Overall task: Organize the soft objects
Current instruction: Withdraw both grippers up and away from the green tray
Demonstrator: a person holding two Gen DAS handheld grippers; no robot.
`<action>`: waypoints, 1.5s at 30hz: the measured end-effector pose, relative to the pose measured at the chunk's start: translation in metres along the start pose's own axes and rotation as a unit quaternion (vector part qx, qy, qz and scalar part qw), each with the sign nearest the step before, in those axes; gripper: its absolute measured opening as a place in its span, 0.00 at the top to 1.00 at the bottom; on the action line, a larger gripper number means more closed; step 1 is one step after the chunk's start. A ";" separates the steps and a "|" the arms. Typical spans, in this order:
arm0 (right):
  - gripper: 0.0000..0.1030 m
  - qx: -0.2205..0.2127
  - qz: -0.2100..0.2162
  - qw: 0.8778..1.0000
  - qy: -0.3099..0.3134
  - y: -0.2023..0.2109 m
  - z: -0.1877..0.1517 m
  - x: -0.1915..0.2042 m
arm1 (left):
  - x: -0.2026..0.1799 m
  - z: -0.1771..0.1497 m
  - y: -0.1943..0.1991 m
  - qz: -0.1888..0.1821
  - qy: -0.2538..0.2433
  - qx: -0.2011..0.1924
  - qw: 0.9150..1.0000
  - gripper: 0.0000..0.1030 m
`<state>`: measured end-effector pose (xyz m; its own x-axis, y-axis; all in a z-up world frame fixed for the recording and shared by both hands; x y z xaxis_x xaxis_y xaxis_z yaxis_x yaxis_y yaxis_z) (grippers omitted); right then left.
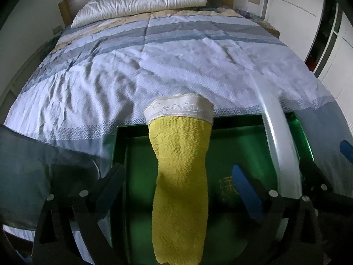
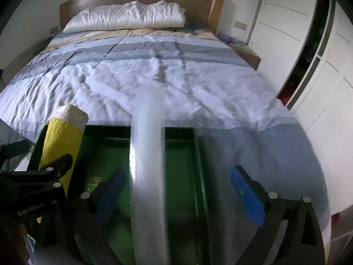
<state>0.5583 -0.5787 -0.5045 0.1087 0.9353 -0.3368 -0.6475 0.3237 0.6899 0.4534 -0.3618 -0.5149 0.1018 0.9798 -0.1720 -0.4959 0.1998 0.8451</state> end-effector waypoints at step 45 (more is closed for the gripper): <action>0.00 -0.005 0.044 0.997 -0.069 0.306 -0.133 0.008 | 0.105 -0.172 0.284 -0.091 -0.009 -0.050 0.995 0.01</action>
<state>0.2608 -0.4917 -0.3817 0.1540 0.9709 -0.1833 -0.6661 0.2390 0.7065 0.1751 -0.2024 -0.3800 0.2133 0.9273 -0.3075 -0.5510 0.3741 0.7459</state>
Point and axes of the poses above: each gripper's, at about its wrist camera, not at the fingertips, and y roughly against the way its jaws point, x to its left, z to its top, the point moved 6 cm from there along -y, roughly the way its jaws point, and after that the axes turned 15 degrees about -z, right-handed, at the moved point
